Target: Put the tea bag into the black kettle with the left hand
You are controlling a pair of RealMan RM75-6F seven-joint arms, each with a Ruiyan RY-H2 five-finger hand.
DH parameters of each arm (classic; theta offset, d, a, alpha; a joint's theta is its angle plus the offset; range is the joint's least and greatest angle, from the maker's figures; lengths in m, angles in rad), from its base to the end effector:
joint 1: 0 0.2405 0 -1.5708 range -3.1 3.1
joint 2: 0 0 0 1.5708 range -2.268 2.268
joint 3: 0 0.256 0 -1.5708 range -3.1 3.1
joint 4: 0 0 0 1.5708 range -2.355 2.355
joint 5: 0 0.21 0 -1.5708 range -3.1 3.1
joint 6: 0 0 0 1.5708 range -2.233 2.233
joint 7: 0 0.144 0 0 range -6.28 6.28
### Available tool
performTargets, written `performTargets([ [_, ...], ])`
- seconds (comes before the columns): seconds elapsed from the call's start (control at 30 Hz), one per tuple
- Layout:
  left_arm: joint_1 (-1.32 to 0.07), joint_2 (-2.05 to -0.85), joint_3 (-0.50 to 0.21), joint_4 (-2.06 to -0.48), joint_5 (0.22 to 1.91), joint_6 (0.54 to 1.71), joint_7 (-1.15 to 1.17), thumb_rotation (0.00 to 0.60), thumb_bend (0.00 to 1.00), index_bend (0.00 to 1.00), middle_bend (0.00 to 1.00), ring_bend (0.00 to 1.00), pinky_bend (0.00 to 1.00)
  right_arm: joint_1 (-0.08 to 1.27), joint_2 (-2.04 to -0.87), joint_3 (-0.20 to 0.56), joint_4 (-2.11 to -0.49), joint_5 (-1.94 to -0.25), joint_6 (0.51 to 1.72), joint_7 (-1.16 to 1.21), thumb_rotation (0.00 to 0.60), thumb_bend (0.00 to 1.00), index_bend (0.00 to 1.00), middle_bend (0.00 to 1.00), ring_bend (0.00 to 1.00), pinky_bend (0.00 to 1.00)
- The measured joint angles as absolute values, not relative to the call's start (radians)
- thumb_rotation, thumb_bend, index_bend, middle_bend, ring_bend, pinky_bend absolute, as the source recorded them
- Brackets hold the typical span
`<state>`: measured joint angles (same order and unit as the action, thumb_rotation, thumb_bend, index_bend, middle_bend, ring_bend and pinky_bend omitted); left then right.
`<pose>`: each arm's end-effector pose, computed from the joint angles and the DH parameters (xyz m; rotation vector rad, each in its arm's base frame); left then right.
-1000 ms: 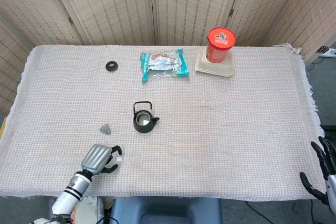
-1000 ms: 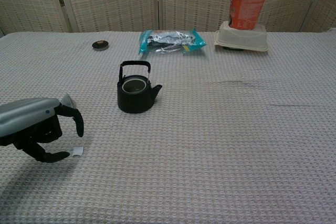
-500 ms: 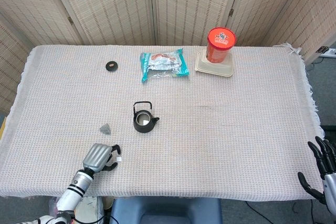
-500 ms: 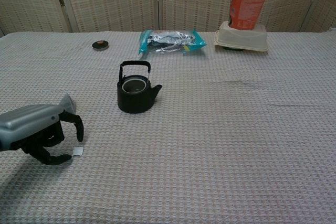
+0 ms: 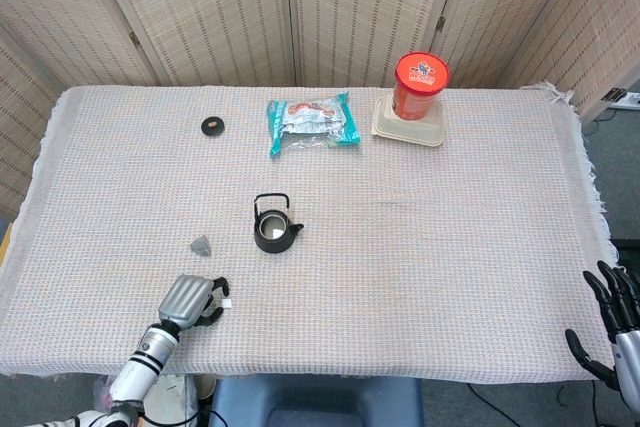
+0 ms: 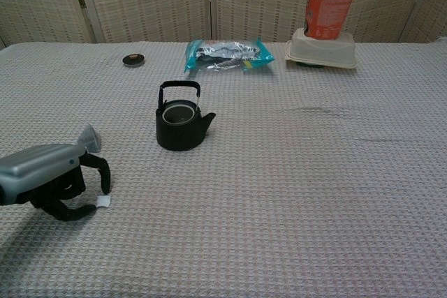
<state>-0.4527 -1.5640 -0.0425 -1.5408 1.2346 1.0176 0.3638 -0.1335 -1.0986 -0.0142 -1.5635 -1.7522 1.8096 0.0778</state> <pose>-0.2201 0.2490 -0.0366 -1.8603 -1.1142 -0.7713 -0.3031 -0.0956 0.1875 1.3378 -0.7721 1.0557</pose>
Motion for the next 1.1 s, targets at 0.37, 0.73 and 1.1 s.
performTargets([
  [0.37,-0.462,-1.567,-0.034,-1.549,1.219,1.017,0.38,0.6,0.39,0.47,1.0,1.0,1.0,-0.129,-1.096,-0.014,-1.567,-1.751,1.801,0.078,0.6,0.27,0.0,0.0,0.0,0.0],
  [0.73,-0.465,-1.564,-0.02,-1.571,1.205,1.021,0.403,0.6,0.39,0.43,1.0,1.0,1.0,-0.133,-1.096,-0.019,-1.561,-1.765,1.81,0.081,0.6,0.27,0.0,0.0,0.0,0.0],
  [1.1,-0.47,-1.597,-0.025,-1.535,1.222,1.041,0.389,0.6,0.39,0.48,1.0,1.0,1.0,-0.135,-1.093,-0.022,-1.557,-1.769,1.813,0.084,0.6,0.27,0.0,0.0,0.0,0.0],
])
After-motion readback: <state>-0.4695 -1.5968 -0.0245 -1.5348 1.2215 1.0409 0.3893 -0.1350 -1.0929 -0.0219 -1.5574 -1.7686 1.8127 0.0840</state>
